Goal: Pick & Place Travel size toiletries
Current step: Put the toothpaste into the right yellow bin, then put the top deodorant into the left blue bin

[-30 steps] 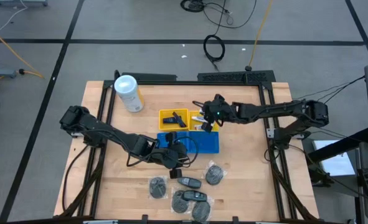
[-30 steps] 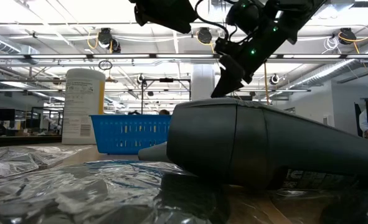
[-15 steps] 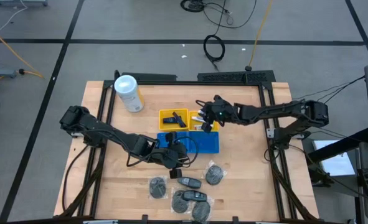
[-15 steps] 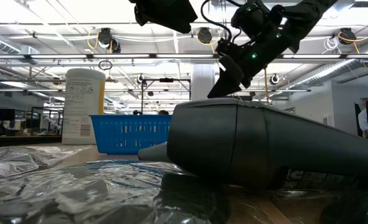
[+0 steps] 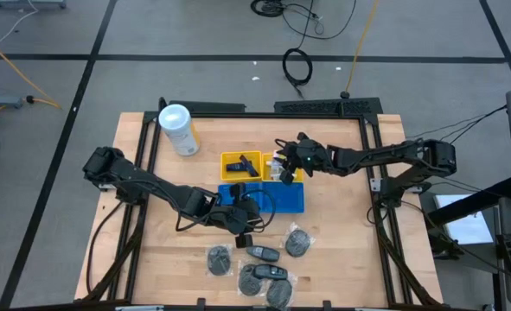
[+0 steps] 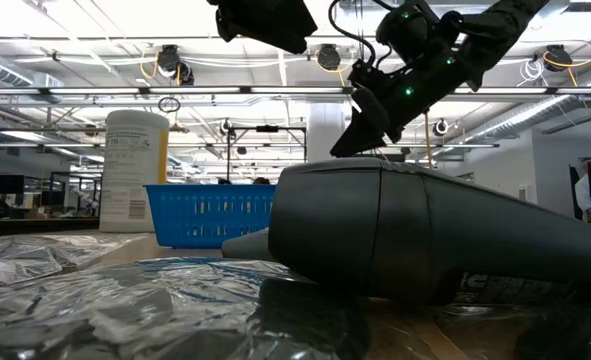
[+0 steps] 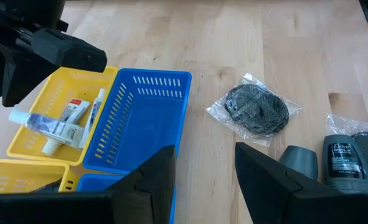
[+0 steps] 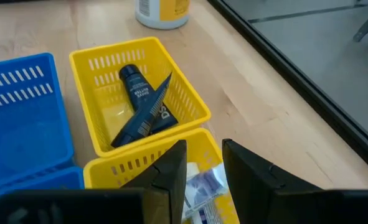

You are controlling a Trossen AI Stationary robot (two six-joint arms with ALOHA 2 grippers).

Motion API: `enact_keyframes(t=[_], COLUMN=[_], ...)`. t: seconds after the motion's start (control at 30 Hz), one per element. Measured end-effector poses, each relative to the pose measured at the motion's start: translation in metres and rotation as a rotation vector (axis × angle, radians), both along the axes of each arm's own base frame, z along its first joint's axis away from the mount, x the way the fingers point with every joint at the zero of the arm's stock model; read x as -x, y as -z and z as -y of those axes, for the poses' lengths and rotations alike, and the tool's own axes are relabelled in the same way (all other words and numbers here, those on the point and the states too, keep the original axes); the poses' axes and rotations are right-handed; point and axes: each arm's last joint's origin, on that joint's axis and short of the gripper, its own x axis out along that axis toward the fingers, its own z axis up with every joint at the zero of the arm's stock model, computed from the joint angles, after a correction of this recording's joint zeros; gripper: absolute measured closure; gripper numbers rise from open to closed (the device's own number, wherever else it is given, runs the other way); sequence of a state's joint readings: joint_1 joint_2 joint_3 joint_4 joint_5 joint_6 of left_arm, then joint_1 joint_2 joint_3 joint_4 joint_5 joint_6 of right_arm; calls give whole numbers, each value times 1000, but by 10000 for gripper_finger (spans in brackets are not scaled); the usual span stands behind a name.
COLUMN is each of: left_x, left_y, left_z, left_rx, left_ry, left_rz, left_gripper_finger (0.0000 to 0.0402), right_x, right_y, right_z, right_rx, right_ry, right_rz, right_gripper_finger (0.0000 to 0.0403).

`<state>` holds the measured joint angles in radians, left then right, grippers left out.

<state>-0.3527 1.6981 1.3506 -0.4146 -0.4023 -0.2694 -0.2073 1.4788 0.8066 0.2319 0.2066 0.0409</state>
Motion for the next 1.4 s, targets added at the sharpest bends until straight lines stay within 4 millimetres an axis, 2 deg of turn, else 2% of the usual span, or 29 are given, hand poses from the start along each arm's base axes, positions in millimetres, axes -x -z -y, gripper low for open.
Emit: enact_keyframes(t=[0.3, 0.57, 0.7, 1.1, 1.27, 1.4], left_x=[0, 2, 3, 4, 4, 4], left_y=[0, 2, 3, 4, 4, 4], left_z=[0, 0, 0, -1, -1, -1], left_rx=[-1, -13, -25, -31, -30, -29], left_ry=[0, 7, 12, 11, 11, 10], left_rz=[-4, -24, -45, -60, -58, -56], left_gripper_finger=[241, 241, 241, 241, 241, 241], right_x=[-7, 1, 7, 30, 42, 43], right_y=[-5, -23, -24, -15, 3, 12], right_z=[-33, -83, -109, -181, -209, -227], right_rx=[6, -23, -73, -287, -324, -311], right_ry=[-113, -266, -336, -566, -673, -726], right_rz=[42, 96, 83, 84, 147, 195], right_gripper_finger=[310, 314, 312, 312, 312, 314])
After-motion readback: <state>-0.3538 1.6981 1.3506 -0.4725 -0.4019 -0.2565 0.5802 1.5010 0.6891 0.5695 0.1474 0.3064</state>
